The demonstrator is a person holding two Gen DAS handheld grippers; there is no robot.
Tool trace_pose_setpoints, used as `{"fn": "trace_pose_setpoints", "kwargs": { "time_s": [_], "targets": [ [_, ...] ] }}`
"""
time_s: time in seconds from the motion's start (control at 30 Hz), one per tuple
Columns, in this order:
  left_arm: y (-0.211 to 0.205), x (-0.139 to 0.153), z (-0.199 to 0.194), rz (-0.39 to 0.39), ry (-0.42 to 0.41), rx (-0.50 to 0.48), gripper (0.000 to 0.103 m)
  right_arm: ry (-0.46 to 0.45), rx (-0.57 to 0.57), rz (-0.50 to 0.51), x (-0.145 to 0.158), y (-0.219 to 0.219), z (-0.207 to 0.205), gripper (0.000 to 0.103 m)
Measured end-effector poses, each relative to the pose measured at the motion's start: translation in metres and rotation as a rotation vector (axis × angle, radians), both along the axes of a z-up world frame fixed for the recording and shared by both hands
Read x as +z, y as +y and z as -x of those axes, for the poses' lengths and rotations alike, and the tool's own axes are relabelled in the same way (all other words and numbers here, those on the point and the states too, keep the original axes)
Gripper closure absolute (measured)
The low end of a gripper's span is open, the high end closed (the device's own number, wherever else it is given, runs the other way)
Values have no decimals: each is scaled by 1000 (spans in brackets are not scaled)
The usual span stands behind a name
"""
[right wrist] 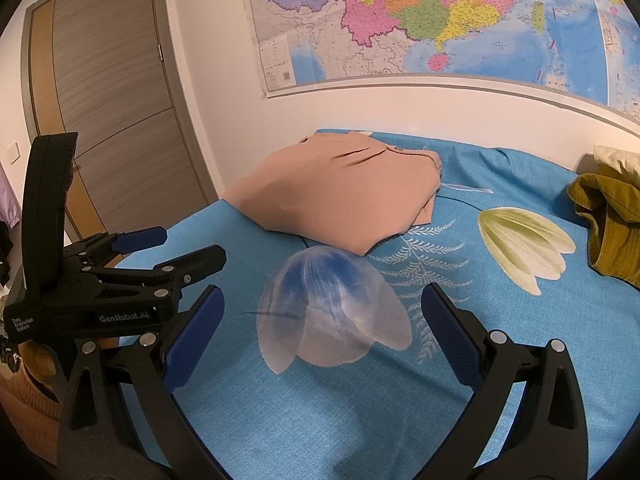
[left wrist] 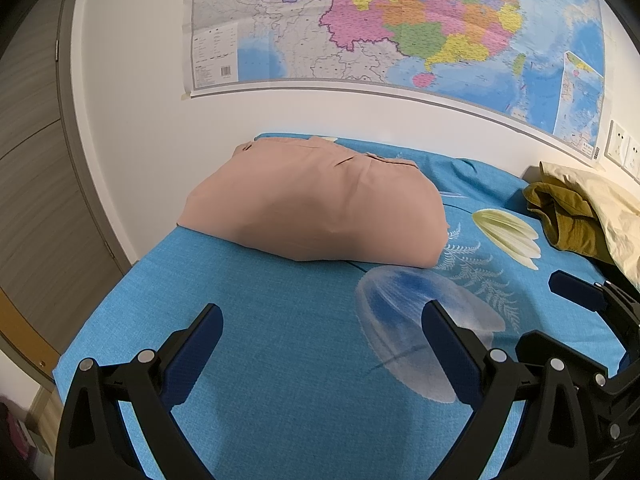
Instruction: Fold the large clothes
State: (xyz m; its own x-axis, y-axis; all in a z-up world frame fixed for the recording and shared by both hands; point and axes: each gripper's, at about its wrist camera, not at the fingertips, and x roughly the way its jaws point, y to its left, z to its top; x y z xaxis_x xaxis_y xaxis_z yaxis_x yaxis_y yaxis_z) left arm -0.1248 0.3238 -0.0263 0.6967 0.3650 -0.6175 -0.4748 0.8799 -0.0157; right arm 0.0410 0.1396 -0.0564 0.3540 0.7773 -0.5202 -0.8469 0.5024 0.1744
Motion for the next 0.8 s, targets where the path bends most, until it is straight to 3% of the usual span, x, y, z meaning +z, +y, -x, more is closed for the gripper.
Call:
{"fn": "trace_pose_setpoints", "kwargs": {
  "time_s": [0.57, 0.8],
  "targets": [
    [-10, -3, 1, -26, -10, -8, 7, -1, -4, -9, -1, -3, 3, 6],
    [-22, -5, -10, 34, 6, -75, 7, -6, -89, -25, 2, -35, -1, 6]
  ]
}}
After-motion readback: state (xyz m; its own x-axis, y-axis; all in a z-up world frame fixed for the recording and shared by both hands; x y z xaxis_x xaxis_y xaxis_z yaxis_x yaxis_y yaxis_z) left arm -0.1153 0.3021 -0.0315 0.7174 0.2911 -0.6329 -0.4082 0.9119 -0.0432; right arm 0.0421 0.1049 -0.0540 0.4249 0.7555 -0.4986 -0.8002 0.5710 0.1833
